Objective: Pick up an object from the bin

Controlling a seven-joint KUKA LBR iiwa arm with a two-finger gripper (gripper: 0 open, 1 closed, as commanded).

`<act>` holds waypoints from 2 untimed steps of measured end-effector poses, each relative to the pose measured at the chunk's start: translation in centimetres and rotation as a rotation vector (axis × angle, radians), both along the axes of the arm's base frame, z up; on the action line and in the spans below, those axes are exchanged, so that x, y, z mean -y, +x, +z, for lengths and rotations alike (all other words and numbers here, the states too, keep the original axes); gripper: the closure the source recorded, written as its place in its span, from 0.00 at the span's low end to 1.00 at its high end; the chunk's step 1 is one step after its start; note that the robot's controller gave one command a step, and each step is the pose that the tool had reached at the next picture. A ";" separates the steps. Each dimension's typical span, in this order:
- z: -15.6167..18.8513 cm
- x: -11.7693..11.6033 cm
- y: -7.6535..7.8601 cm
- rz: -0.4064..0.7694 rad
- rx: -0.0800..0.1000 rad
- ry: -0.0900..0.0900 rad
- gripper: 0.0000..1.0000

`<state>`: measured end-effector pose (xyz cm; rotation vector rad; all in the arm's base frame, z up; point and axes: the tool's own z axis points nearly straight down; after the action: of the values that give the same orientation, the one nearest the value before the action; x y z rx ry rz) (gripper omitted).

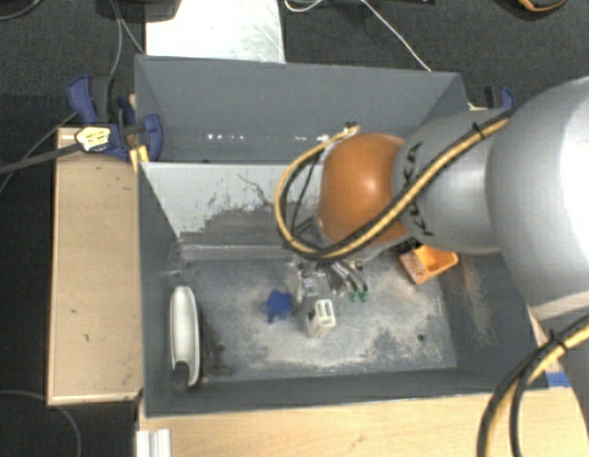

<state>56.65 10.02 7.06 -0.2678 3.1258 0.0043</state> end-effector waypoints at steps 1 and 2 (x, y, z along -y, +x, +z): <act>0.0 0.0 0.0 -0.001 0.000 0.000 1.00; 0.0 -0.5 -0.1 0.084 0.000 -0.001 1.00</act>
Offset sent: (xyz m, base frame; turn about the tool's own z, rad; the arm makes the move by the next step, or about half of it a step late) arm -0.0027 0.0075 -0.0006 -0.1156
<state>56.51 10.54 7.06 -0.3982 3.1116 0.0036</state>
